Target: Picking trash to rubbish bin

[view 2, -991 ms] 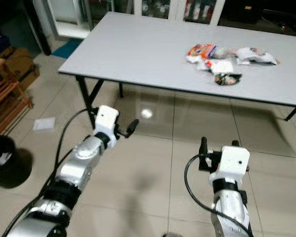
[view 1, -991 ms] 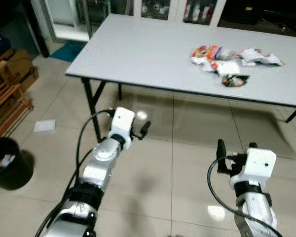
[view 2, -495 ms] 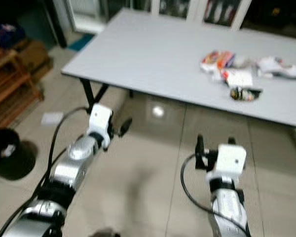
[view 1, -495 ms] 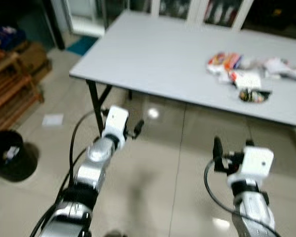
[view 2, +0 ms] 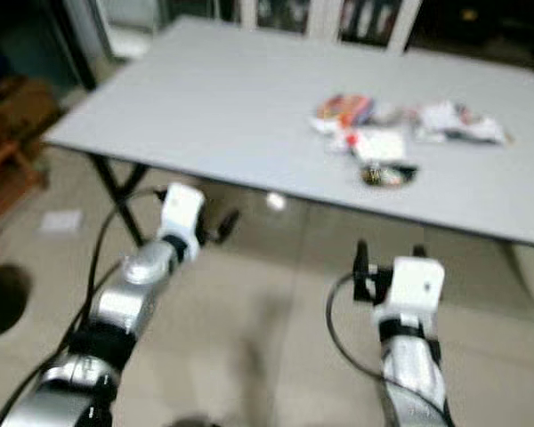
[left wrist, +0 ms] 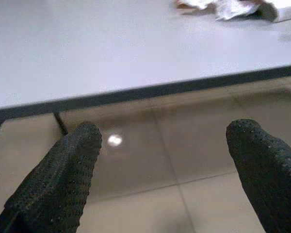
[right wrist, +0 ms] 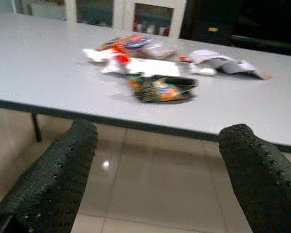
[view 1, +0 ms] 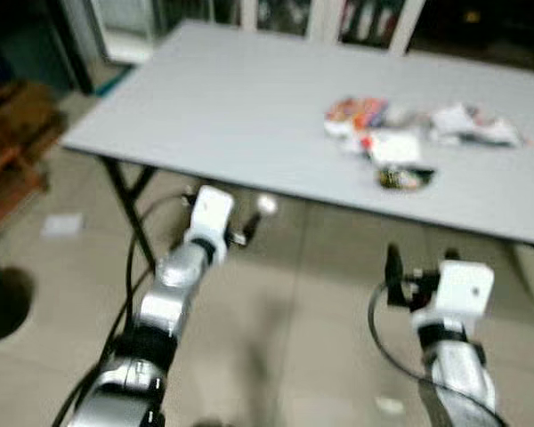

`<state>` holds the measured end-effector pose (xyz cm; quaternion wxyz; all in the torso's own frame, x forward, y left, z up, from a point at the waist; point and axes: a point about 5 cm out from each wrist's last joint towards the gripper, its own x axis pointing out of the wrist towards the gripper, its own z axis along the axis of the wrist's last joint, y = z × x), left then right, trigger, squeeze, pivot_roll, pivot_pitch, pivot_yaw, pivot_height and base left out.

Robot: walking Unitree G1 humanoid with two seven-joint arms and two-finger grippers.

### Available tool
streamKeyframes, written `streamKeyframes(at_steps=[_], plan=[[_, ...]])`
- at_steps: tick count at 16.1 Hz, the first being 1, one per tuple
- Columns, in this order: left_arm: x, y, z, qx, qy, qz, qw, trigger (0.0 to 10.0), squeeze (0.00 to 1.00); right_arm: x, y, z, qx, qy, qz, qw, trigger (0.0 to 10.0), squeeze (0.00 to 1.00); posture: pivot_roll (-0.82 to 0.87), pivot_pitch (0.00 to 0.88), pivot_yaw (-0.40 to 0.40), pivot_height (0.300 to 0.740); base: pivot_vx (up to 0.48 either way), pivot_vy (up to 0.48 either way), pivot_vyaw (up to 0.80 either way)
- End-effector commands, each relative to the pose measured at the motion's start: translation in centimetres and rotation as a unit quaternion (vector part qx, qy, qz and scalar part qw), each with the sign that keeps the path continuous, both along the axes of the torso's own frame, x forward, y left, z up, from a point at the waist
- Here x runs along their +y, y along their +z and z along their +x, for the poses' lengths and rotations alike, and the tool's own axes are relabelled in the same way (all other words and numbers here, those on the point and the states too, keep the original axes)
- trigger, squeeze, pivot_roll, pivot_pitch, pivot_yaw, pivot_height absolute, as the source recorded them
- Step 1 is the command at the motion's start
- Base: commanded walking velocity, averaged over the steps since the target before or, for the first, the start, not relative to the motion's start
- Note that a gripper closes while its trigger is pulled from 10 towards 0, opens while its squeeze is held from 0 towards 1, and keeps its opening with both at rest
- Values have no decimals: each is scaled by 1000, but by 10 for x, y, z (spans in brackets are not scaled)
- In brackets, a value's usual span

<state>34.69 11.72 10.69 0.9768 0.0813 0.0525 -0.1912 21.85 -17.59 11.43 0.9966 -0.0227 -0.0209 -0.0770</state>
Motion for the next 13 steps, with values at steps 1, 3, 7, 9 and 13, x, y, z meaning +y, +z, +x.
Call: streamKeyframes(at_steps=[1, 3, 7, 9, 13], plan=[[-13, 0, -2, 0, -17, 0, 1000, 10000, 0, -10, 0, -3, 5, -18, -14, 1000, 10000, 0, 108, 97, -35, 740, 0, -371, 0], [-13, 0, -3, 2, -13, -10, 1000, 10000, 0, -11, -1, -3, 8, -19, -12, 1000, 10000, 0, 108, 97, -35, 740, 0, -127, 0], [-14, 2, -2, -1, -12, -22, 1000, 10000, 0, -10, -2, -2, 10, -20, -10, 1000, 10000, 0, 106, 95, -34, 740, 0, 0, -723], [-14, 2, -1, -1, -11, -22, 1000, 10000, 0, -11, -1, -3, 7, -21, -11, 1000, 10000, 0, 106, 95, -34, 740, 0, 0, 0], [-13, 6, 3, -4, -2, -19, 1000, 10000, 0, -9, 2, -2, 1, -21, -7, 1000, 10000, 0, 101, 102, -18, 740, 0, 0, 0]])
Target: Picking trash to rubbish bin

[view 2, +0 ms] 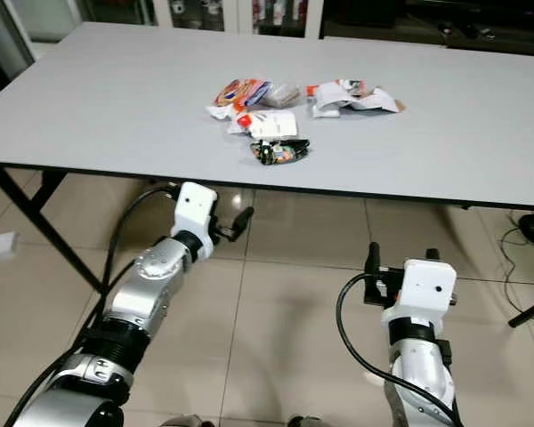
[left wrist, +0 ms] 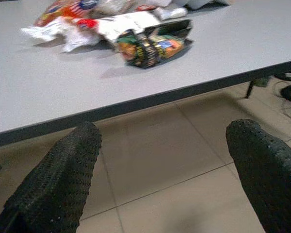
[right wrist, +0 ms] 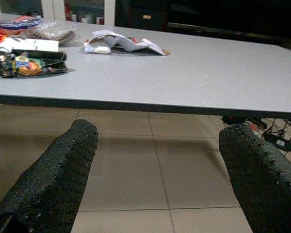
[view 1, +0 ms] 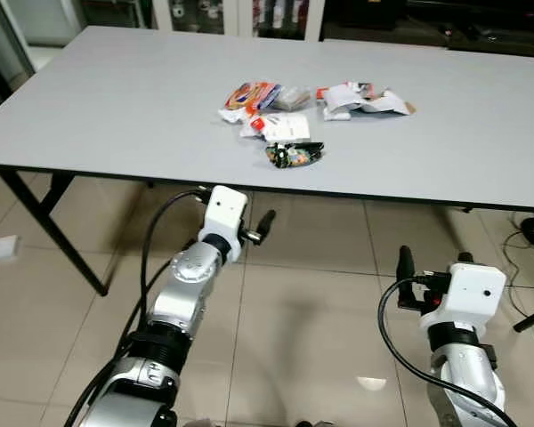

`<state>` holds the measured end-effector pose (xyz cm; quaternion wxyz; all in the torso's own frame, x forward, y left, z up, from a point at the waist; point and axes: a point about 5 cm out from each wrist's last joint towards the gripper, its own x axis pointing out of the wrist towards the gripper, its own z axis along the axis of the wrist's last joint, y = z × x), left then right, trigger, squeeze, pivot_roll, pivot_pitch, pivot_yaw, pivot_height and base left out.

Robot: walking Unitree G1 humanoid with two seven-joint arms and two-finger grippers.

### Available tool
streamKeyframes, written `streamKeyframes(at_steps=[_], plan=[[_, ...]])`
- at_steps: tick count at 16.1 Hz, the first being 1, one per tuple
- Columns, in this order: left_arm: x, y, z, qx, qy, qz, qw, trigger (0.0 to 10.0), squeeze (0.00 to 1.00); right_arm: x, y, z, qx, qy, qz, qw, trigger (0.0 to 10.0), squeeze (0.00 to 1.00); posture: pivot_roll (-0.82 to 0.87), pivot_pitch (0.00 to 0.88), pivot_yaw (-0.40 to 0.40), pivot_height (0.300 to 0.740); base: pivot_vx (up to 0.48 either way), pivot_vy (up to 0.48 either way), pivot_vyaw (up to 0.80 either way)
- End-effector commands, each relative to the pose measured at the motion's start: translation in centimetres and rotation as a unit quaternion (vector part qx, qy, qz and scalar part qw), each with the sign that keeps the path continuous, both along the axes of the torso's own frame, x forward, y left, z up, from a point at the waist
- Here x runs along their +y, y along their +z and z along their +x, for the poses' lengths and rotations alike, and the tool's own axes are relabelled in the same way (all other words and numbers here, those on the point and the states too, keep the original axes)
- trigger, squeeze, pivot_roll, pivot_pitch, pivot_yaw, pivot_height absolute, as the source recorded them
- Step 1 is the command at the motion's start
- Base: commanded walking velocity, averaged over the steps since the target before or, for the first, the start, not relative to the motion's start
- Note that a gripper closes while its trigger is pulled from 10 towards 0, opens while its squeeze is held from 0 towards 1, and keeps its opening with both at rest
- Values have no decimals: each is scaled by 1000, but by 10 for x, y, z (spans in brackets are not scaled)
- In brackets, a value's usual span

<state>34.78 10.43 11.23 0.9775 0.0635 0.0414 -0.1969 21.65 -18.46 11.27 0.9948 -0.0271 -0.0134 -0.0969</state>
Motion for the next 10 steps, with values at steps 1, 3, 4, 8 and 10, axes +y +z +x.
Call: streamKeyframes(at_steps=[1, 3, 4, 8, 10], plan=[[0, 2, 3, 3, 4, 1, 1000, 10000, 0, 0, 5, 1, -8, 0, -3, 1000, 10000, 0, 101, 102, -18, 740, 0, 0, 0], [4, 9, 8, -9, 3, 5, 1000, 10000, 0, -2, 11, 5, -20, 2, -3, 1000, 10000, 0, 106, 105, -10, 740, 0, 0, 0], [4, 11, 9, -11, 1, 3, 1000, 10000, 0, -3, 12, 6, -21, 4, -4, 1000, 10000, 0, 109, 104, -11, 740, 0, 0, 0], [9, 33, 18, -38, -8, 0, 999, 10000, 0, 2, 19, 14, -34, 23, -12, 999, 10000, 0, 127, 120, 22, 740, 401, 0, 0], [9, 37, 19, -44, -16, 4, 999, 10000, 0, 6, 14, 13, -30, 22, -7, 999, 10000, 0, 133, 117, 32, 740, 439, 0, 0]])
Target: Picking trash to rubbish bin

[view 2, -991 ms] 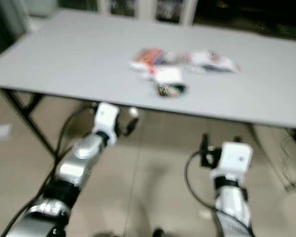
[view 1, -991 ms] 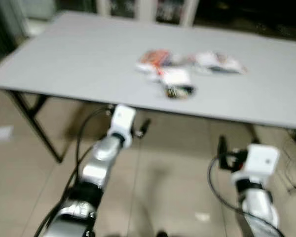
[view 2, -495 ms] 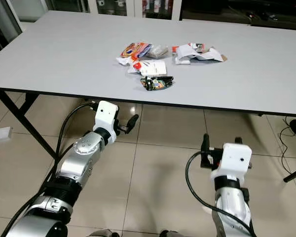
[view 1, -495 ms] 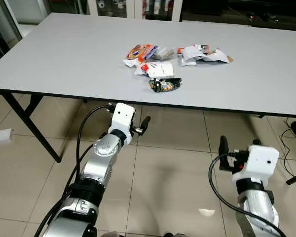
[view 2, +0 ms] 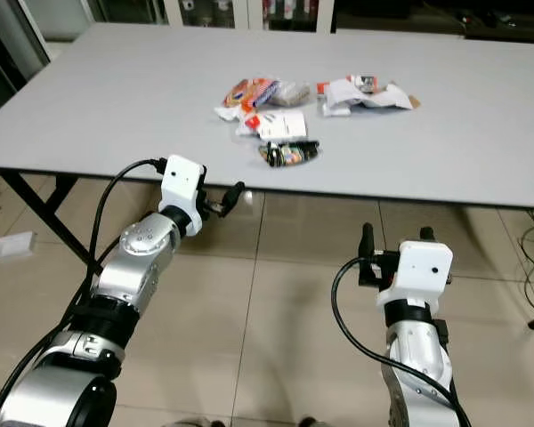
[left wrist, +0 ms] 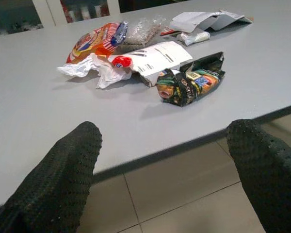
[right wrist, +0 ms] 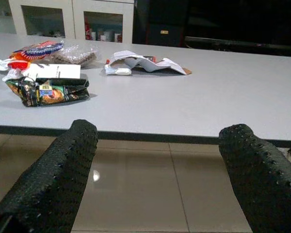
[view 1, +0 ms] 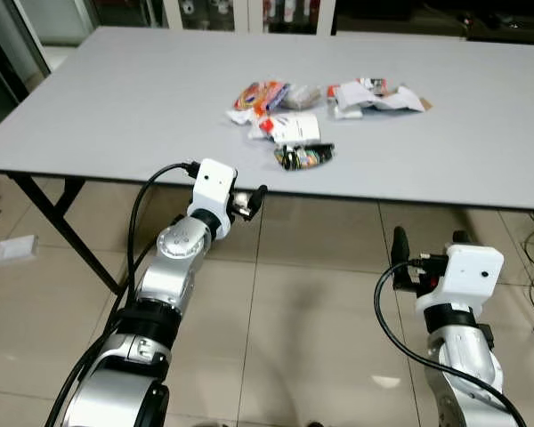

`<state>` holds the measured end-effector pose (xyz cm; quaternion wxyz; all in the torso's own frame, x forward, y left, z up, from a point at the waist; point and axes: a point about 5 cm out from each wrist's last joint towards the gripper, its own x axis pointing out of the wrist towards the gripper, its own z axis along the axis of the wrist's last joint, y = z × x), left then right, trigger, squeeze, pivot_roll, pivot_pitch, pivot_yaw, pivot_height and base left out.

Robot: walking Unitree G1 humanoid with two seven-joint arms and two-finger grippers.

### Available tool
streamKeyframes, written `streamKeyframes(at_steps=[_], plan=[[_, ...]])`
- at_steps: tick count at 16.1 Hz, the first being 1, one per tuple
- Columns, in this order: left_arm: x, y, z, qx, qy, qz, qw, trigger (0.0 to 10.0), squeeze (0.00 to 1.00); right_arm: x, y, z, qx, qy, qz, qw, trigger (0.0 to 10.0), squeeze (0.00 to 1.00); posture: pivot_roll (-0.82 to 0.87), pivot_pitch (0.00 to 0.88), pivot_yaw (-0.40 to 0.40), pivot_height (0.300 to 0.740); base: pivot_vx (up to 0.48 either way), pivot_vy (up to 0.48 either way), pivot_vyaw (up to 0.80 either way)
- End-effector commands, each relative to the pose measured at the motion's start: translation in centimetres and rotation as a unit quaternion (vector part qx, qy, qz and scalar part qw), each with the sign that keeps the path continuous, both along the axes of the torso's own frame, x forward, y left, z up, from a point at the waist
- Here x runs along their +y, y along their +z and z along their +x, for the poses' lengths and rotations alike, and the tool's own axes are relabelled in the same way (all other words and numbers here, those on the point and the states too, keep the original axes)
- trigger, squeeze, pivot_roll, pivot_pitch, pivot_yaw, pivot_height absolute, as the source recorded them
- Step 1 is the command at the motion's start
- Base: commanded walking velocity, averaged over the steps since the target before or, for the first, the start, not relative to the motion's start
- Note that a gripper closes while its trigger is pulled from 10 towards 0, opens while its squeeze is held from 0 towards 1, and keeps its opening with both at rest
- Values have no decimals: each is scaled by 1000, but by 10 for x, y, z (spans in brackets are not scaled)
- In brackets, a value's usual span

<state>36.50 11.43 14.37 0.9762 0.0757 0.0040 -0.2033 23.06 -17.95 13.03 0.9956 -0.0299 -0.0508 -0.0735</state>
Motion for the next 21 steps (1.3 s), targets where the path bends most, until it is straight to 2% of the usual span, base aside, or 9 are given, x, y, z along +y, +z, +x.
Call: streamKeyframes(at_steps=[1, 5, 8, 14, 21], plan=[[-1, 8, 3, -6, -8, 0, 1000, 10000, 0, 1, -4, -1, 7, -2, 0, 1000, 10000, 0, 136, 116, 35, 740, 439, 0, 0], [-3, 13, 4, -12, -15, 1, 1000, 10000, 0, 0, -2, 1, 0, -6, 3, 1000, 10000, 0, 141, 113, 42, 740, 434, 0, 0], [-2, 13, 5, -6, -7, -1, 1000, 10000, 0, -1, -2, 1, 0, -7, 3, 1000, 10000, 0, 143, 115, 41, 740, 376, 274, 0], [-1, 14, 10, -2, 24, -15, 1000, 10000, 0, 1, -3, 0, 1, -4, 3, 1000, 10000, 0, 140, 113, 31, 740, 0, 0, 0], [-1, 16, 13, 6, 10, -2, 1000, 10000, 0, 3, 4, -1, -10, -9, -9, 1000, 10000, 0, 134, 120, 33, 740, 0, 426, 0]])
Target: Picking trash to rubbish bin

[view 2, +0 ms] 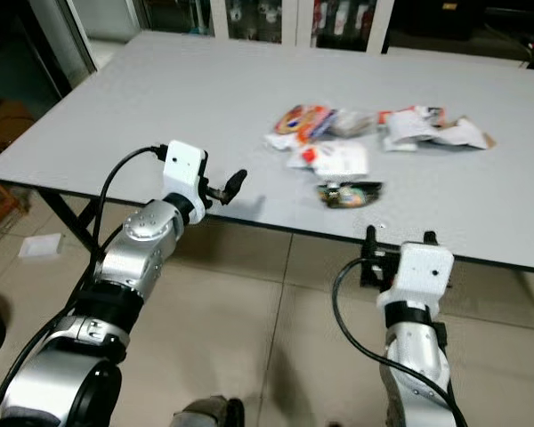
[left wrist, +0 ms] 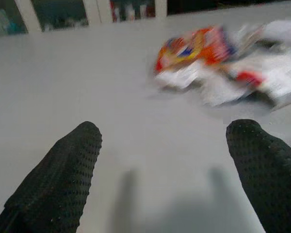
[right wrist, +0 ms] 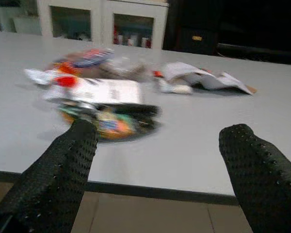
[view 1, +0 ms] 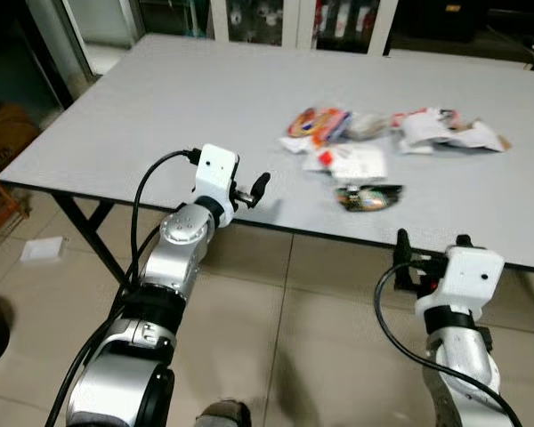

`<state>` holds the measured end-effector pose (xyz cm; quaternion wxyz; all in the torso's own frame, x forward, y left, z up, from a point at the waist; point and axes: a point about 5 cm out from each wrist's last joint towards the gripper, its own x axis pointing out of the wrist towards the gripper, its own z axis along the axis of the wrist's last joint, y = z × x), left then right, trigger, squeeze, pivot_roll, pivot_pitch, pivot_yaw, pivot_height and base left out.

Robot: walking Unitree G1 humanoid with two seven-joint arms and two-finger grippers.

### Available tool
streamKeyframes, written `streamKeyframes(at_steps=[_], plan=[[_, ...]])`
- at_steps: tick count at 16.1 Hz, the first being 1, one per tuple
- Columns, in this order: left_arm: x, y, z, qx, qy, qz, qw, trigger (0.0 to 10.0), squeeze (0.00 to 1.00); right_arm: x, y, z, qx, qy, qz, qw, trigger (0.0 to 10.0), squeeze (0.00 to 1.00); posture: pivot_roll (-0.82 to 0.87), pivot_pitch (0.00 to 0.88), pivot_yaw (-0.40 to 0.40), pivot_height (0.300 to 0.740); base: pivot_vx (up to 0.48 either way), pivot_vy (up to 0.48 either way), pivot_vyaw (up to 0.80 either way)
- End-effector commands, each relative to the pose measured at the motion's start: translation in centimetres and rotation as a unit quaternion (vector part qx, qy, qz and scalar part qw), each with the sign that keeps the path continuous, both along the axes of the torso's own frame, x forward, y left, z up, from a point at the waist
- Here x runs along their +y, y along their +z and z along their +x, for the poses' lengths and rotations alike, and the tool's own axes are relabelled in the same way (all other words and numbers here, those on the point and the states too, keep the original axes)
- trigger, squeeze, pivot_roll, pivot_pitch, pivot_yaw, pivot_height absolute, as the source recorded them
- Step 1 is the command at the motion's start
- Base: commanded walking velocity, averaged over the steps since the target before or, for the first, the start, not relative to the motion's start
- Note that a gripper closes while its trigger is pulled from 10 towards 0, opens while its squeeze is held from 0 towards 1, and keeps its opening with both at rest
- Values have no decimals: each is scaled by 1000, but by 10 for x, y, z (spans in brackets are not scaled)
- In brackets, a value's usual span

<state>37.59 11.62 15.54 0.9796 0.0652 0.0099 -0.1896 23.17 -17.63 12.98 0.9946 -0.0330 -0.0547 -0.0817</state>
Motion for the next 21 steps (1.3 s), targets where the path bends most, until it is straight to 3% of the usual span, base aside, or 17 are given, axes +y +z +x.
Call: streamKeyframes(at_steps=[1, 6, 13, 18, 21], plan=[[-2, 3, 2, 0, -7, 13, 1000, 10000, 0, 0, 6, -2, -8, -2, -7, 1000, 10000, 0, 135, 121, 32, 740, 0, 461, 0], [0, 0, 0, -4, -27, 42, 999, 10000, 0, 2, 9, 0, -14, -1, -14, 1000, 10000, 0, 137, 122, 34, 740, 325, 227, 0], [-5, 5, -1, -16, -60, 23, 998, 10000, 0, 1, 13, 12, -16, -37, -49, 998, 10000, 0, 133, 141, 47, 740, 215, 0, 0], [-3, 10, 1, -18, -61, 21, 998, 10000, 0, 6, 12, 13, -11, -41, -37, 998, 10000, 0, 136, 150, 58, 740, 480, 0, 0], [-3, 11, 1, -21, -63, 20, 998, 10000, 0, 1, 16, 19, 1, -69, -4, 998, 10000, 0, 136, 150, 58, 740, 480, 0, 0]])
